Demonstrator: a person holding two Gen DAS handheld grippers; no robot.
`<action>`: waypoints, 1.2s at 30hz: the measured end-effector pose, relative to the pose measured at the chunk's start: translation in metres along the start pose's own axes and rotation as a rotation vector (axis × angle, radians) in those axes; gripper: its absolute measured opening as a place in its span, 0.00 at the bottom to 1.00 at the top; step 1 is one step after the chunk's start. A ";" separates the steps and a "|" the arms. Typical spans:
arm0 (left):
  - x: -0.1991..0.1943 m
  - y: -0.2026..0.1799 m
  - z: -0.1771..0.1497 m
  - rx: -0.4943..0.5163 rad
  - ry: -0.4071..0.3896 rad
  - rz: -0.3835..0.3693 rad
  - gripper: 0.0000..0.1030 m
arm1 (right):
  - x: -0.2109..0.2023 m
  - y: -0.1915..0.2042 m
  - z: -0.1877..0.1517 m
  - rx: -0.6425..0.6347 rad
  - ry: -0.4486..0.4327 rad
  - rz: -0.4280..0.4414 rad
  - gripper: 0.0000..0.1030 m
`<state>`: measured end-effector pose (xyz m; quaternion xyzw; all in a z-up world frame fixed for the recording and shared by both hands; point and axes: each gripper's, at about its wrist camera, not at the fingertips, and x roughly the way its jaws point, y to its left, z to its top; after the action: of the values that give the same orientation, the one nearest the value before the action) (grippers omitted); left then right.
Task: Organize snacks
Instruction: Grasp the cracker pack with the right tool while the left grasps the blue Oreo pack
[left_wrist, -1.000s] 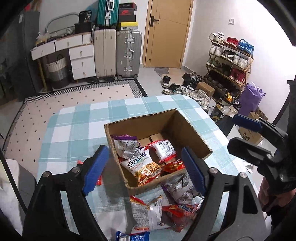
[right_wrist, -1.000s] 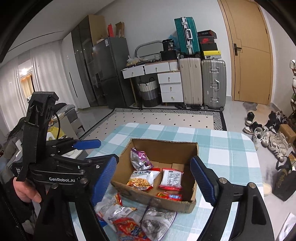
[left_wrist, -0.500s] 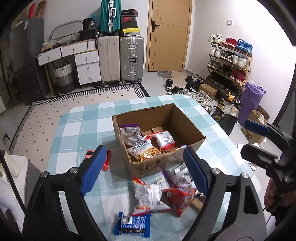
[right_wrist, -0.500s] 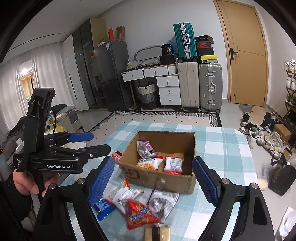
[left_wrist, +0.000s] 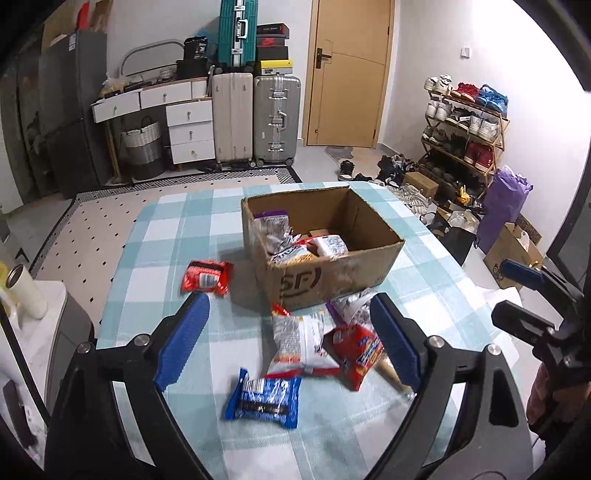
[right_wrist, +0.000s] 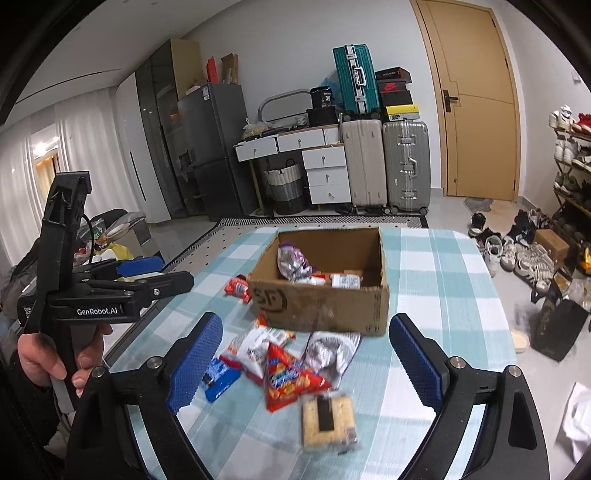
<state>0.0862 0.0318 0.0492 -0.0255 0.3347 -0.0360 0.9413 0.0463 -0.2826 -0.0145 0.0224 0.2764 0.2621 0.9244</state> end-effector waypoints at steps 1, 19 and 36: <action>-0.003 0.001 -0.004 -0.005 -0.003 0.001 0.86 | -0.002 0.001 -0.004 0.001 0.004 -0.002 0.91; -0.021 0.018 -0.066 -0.096 0.028 0.067 0.99 | -0.027 0.012 -0.058 0.063 0.019 -0.009 0.94; 0.041 0.015 -0.106 -0.094 0.125 0.035 0.99 | 0.049 -0.010 -0.101 0.047 0.205 -0.031 0.95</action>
<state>0.0517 0.0411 -0.0593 -0.0614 0.3944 -0.0054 0.9169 0.0328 -0.2772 -0.1258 0.0128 0.3760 0.2419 0.8944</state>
